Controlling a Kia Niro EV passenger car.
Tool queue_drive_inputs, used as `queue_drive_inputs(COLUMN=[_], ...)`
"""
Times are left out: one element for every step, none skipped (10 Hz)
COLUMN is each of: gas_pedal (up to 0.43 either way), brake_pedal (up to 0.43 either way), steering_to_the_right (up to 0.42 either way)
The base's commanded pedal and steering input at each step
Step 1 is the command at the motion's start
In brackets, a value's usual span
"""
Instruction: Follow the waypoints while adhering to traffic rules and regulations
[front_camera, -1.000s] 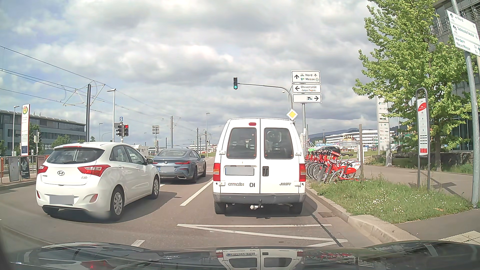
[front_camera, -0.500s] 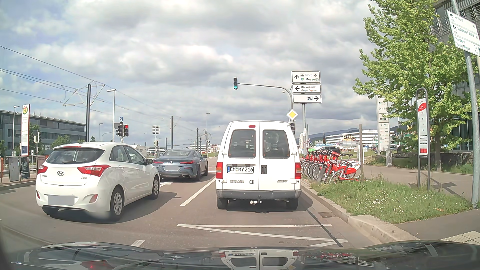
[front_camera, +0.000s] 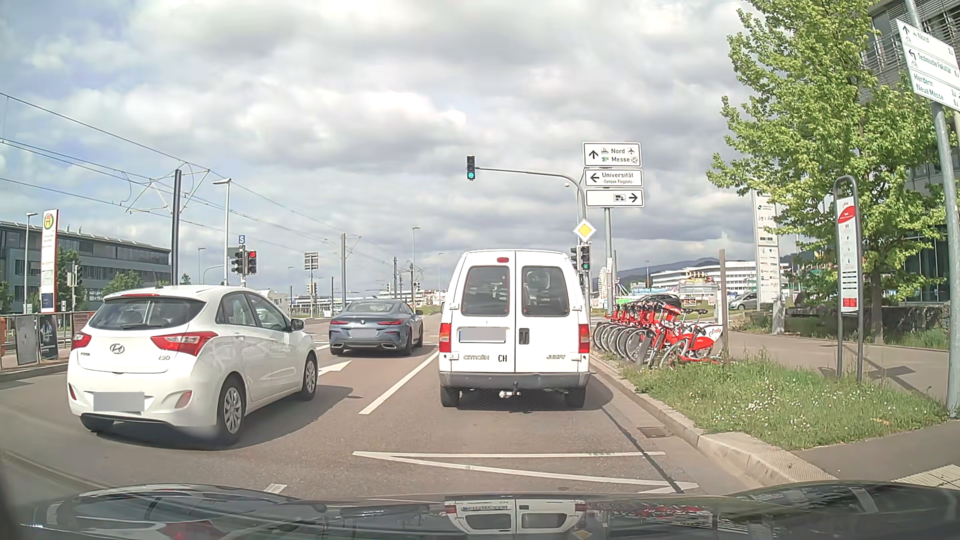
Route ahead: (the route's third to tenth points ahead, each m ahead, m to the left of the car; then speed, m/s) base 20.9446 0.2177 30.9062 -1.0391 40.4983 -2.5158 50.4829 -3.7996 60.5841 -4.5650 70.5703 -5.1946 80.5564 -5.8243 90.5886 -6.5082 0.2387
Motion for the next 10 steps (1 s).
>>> queue_drive_inputs(gas_pedal=[0.157, 0.177, 0.189, 0.209, 0.22, 0.228, 0.228, 0.228, 0.228, 0.228], brake_pedal=[0.0, 0.0, 0.0, 0.0, 0.0, 0.0, 0.0, 0.0, 0.0, 0.0], steering_to_the_right=[0.001, 0.0, 0.0, -0.001, -0.004, -0.008, -0.012, -0.012, -0.012, -0.012])
